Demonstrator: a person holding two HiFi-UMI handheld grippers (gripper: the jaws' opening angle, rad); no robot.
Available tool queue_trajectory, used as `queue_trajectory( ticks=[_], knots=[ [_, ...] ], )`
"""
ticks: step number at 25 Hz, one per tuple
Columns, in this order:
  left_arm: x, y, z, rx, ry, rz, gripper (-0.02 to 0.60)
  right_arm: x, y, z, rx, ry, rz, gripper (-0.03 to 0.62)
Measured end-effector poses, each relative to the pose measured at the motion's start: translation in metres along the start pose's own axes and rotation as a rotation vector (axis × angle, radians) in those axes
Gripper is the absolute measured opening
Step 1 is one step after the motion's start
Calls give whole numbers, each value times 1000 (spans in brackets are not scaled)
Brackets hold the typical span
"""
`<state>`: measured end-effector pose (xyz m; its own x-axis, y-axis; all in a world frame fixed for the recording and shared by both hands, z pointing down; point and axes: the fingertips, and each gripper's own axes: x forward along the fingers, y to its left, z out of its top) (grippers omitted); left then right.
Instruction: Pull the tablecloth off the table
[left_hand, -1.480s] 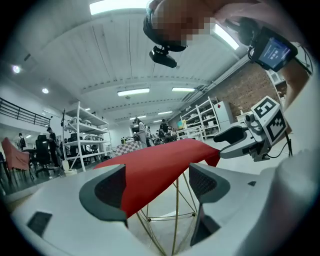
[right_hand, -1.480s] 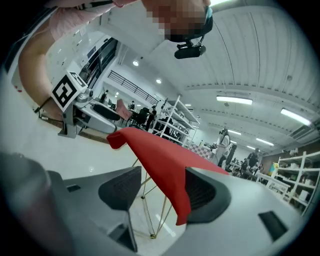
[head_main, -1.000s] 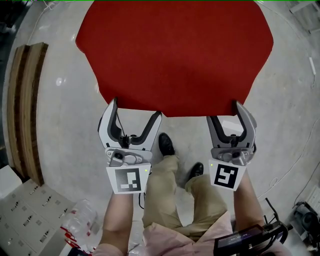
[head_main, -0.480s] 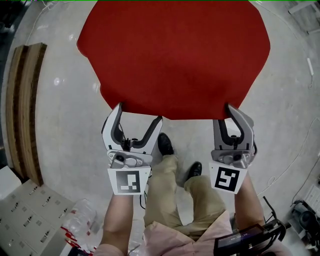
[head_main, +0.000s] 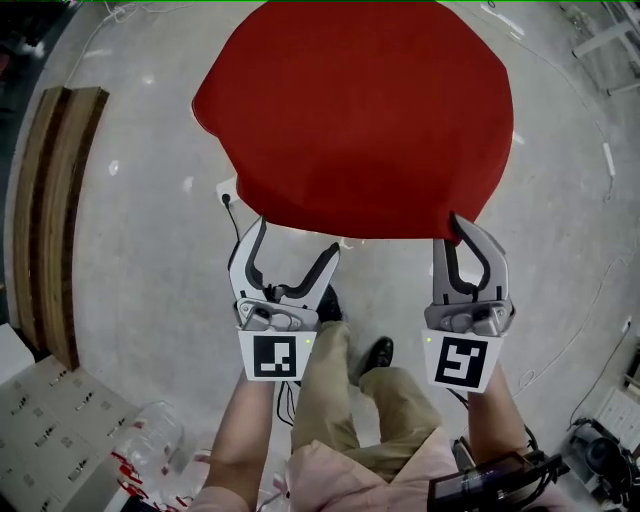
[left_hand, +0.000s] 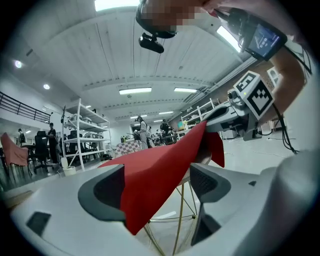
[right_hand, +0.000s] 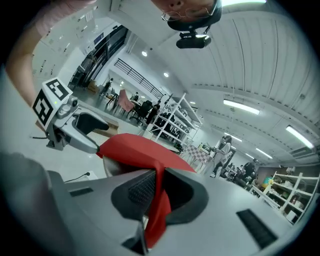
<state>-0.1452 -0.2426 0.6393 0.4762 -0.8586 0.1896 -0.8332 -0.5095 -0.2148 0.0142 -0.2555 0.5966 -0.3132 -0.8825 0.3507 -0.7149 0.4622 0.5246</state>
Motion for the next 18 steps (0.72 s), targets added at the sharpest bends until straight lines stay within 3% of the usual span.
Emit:
queue_trajectory(
  ticks=[7, 10, 14, 18],
  knots=[
    [16, -4, 33, -23, -21, -23, 400, 8, -35, 52, 9, 22, 42, 49],
    [25, 3, 46, -5, -30, 11, 410, 12, -45, 71, 7, 21, 59, 49],
    [37, 22, 57, 6, -38, 72, 422, 14, -57, 95, 75, -9, 54, 48],
    [52, 35, 55, 5, -20, 75, 423, 16, -68, 114, 183, -41, 27, 46]
  ],
)
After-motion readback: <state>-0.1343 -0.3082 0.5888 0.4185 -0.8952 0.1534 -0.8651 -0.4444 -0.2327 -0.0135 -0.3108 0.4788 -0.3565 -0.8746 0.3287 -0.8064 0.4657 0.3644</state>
